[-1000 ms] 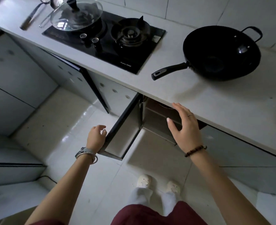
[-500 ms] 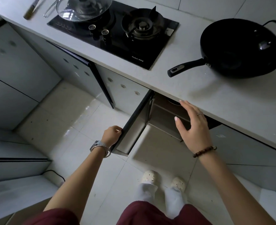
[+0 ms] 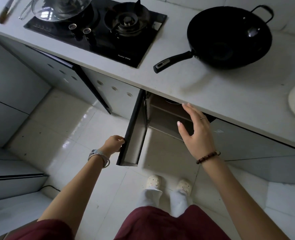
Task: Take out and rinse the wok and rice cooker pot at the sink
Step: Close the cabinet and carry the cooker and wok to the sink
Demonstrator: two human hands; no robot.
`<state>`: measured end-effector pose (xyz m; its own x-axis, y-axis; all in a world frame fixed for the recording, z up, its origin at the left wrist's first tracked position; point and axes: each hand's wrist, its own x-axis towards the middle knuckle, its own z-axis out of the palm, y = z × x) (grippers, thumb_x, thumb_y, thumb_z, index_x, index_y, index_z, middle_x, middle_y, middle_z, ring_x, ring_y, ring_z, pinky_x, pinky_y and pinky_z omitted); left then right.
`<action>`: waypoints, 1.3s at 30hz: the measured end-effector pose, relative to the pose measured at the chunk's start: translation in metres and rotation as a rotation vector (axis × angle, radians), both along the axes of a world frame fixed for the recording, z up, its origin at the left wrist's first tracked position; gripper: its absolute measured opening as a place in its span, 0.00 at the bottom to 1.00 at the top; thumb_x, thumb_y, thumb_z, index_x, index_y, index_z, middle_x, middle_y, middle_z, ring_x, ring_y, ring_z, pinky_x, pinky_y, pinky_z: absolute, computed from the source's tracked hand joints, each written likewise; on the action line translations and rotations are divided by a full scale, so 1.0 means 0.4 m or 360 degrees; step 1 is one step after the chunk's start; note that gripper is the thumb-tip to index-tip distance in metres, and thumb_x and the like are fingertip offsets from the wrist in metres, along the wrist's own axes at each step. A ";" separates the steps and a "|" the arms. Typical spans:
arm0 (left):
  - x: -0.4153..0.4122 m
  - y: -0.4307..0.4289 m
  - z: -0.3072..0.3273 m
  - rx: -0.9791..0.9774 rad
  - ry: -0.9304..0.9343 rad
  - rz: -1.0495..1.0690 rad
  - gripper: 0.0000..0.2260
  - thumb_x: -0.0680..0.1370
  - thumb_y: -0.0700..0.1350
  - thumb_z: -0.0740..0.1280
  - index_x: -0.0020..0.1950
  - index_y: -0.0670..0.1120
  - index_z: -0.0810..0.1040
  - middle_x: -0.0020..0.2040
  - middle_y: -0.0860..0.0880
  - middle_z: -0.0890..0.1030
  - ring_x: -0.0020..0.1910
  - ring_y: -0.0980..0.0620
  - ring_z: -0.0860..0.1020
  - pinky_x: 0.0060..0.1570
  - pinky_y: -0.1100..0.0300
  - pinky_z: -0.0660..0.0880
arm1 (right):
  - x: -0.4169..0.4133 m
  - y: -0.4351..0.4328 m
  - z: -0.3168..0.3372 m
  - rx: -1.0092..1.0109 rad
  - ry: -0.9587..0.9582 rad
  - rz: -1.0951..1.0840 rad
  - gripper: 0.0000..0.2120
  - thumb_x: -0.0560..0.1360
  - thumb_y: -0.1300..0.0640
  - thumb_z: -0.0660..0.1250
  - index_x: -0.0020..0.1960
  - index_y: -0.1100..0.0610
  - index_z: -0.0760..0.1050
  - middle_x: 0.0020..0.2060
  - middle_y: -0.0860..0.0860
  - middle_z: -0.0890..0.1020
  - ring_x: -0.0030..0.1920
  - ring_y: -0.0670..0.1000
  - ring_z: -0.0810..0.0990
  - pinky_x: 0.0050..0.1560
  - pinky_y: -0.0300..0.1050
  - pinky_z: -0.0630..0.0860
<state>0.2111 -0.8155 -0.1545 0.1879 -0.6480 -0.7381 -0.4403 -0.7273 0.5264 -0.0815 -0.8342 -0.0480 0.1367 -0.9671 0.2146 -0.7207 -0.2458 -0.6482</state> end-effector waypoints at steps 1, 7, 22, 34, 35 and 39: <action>-0.030 0.007 0.000 0.0003 0.0085 0.0052 0.10 0.80 0.37 0.59 0.56 0.40 0.78 0.52 0.41 0.78 0.48 0.45 0.78 0.47 0.58 0.77 | -0.023 0.006 -0.004 0.0000 -0.0001 -0.0016 0.24 0.77 0.48 0.60 0.72 0.52 0.67 0.70 0.49 0.70 0.71 0.44 0.65 0.71 0.46 0.65; -0.223 0.021 -0.019 0.0073 0.0514 0.0255 0.09 0.81 0.42 0.60 0.57 0.41 0.77 0.51 0.45 0.80 0.49 0.46 0.79 0.58 0.51 0.72 | -0.193 0.042 -0.013 0.0013 0.0039 -0.0167 0.24 0.77 0.48 0.60 0.72 0.52 0.67 0.70 0.48 0.70 0.71 0.46 0.66 0.71 0.37 0.61; -0.673 -0.207 -0.048 0.0029 0.1194 0.0853 0.06 0.81 0.40 0.60 0.55 0.42 0.75 0.60 0.41 0.78 0.58 0.45 0.79 0.58 0.45 0.74 | -0.533 0.056 -0.021 0.0087 0.0036 -0.0414 0.24 0.78 0.49 0.60 0.72 0.51 0.65 0.70 0.49 0.70 0.72 0.46 0.65 0.71 0.52 0.64; -0.756 -0.322 -0.016 0.0066 0.1392 0.1015 0.12 0.79 0.32 0.55 0.37 0.44 0.67 0.50 0.42 0.75 0.64 0.43 0.76 0.55 0.32 0.72 | -0.568 -0.005 -0.037 0.0108 0.0032 -0.0460 0.24 0.78 0.48 0.59 0.73 0.51 0.65 0.71 0.49 0.69 0.72 0.46 0.65 0.71 0.50 0.63; -0.760 -0.329 -0.016 0.0072 0.1410 0.1038 0.13 0.79 0.31 0.54 0.37 0.44 0.67 0.52 0.42 0.74 0.64 0.43 0.76 0.53 0.31 0.72 | -0.568 -0.008 -0.037 0.0102 0.0028 -0.0468 0.24 0.77 0.48 0.59 0.73 0.51 0.65 0.71 0.49 0.69 0.72 0.46 0.65 0.71 0.50 0.63; -0.769 -0.338 -0.024 0.0094 0.1491 0.1108 0.12 0.79 0.31 0.52 0.49 0.40 0.74 0.62 0.44 0.74 0.68 0.45 0.72 0.56 0.27 0.69 | -0.570 -0.011 -0.034 0.0092 0.0019 -0.0498 0.24 0.77 0.49 0.60 0.73 0.50 0.65 0.71 0.49 0.69 0.71 0.46 0.65 0.71 0.50 0.64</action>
